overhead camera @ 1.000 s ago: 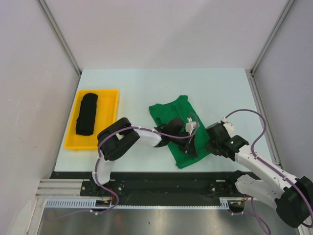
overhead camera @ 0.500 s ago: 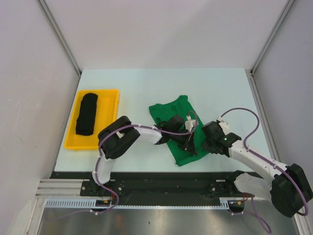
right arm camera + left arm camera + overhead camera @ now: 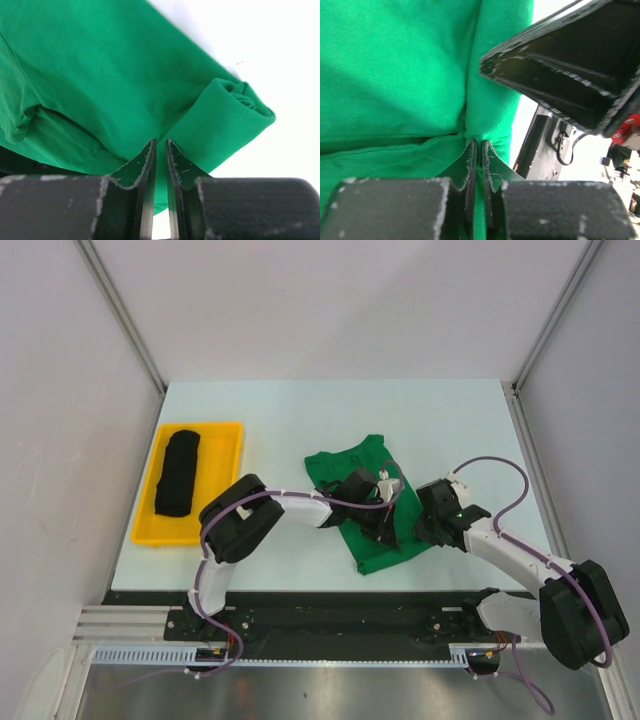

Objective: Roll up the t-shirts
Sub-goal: Roll the T-shirt to the center of the board.

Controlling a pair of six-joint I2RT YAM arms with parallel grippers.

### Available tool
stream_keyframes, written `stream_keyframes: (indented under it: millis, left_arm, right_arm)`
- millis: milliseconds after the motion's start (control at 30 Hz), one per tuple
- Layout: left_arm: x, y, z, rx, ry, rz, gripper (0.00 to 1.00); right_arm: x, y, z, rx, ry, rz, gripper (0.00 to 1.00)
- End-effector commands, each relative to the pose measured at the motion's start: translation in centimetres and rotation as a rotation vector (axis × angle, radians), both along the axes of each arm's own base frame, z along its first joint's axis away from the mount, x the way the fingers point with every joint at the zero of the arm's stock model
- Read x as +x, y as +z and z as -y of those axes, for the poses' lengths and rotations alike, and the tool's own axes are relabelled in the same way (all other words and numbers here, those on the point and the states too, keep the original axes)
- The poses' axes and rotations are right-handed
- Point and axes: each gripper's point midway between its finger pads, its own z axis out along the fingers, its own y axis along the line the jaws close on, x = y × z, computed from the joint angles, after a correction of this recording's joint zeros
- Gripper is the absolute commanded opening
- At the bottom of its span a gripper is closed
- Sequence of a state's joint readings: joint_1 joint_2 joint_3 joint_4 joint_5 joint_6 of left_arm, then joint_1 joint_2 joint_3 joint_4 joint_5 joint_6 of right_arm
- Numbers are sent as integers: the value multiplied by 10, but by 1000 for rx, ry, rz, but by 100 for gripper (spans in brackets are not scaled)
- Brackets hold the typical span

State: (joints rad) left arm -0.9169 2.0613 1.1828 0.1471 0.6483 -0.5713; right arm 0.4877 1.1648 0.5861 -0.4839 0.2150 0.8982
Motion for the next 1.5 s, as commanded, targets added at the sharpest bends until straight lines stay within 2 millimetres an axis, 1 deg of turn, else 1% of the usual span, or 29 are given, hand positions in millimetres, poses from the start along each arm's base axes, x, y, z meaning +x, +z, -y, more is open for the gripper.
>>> stream_keyframes:
  millis: [0, 67, 133, 167, 267, 300, 367, 467, 600, 633, 700, 733, 800, 833, 867, 900, 967, 1000, 1067, 1100, 1133, 1167, 1200, 1233, 1300, 1333, 1400, 1433, 1467]
  left_arm:
    - [24, -14, -9, 76, 51, 81, 6]
    - [26, -16, -10, 89, 53, 88, 6]
    - [28, -18, -10, 102, 58, 92, 6]
    - [29, -20, -10, 108, 59, 95, 5]
    - [31, -21, -10, 114, 63, 99, 5]
    - [31, -22, -10, 115, 63, 101, 5]
    - [32, -22, -10, 118, 68, 103, 5]
    - [34, -22, -10, 125, 76, 106, 5]
    - [36, -25, -12, 137, 86, 114, 5]
    - [37, -25, -12, 138, 88, 115, 6]
    - [38, -24, -13, 142, 92, 126, 6]
    - [38, -24, -13, 143, 92, 130, 8]
    - [41, -20, -14, 145, 102, 147, 11]
    - [42, -18, -15, 148, 106, 158, 19]
    - [44, -17, -16, 152, 112, 171, 23]
    - [49, -8, -18, 152, 130, 203, 32]
    - [54, 5, -20, 140, 148, 246, 36]
    - [60, 20, -23, 134, 173, 297, 41]
    - [67, 38, -26, 118, 191, 357, 43]
    - [69, 58, -28, 93, 209, 398, 46]
    - [74, 66, -31, 95, 234, 432, 47]
    - [73, 68, -38, 116, 238, 448, 48]
    - [72, 71, -43, 124, 247, 466, 51]
    - [71, 85, -45, 122, 269, 513, 52]
    - [65, 89, -49, 145, 261, 581, 58]
    - [57, 95, -48, 160, 263, 634, 59]
    - [49, 89, -52, 218, 241, 701, 60]
    - [40, 89, -49, 236, 230, 748, 61]
    - [36, 87, -47, 243, 230, 769, 62]
  right_arm:
    - [14, 26, 5, 9, -3, 70, 21]
    - [15, 41, 9, 21, -16, 109, 25]
    - [7, 45, 13, 24, -30, 103, 28]
    - [4, 51, 11, 35, -26, 119, 28]
    - [-8, 51, 10, 23, -15, 107, 28]
    - [-13, 50, 7, 17, 5, 98, 28]
    - [-16, 46, 4, 9, 13, 95, 29]
    - [-15, 37, -1, 1, 30, 72, 29]
    - [-1, 31, -8, -2, 45, 87, 27]
    - [1, 25, -8, -10, 44, 71, 26]
    - [7, 21, -10, -7, 45, 70, 24]
    - [9, 15, -9, -9, 40, 51, 24]
    - [14, 11, -11, -2, 45, 47, 23]
    - [14, 6, -11, -8, 45, 30, 23]
    - [16, 5, -10, -6, 41, 28, 22]
    - [16, 5, -11, -3, 41, 24, 22]
    - [17, 2, -10, -6, 35, 13, 22]
    - [17, 2, -9, -5, 35, 12, 22]
    - [17, 2, -9, -3, 32, 8, 22]
    - [18, 3, -9, -1, 33, 10, 22]
    - [19, 3, -9, -2, 33, 9, 22]
    - [19, 3, -10, 2, 35, 6, 22]
    - [20, 3, -10, 1, 38, 5, 23]
    - [19, 2, -11, 2, 41, 0, 23]
    - [20, 2, -12, 8, 44, -10, 23]
    - [21, 1, -13, 9, 46, -9, 23]
    - [22, 1, -15, 19, 49, -18, 23]
    - [23, 1, -15, 24, 50, -18, 23]
    - [23, 1, -18, 33, 56, -23, 23]
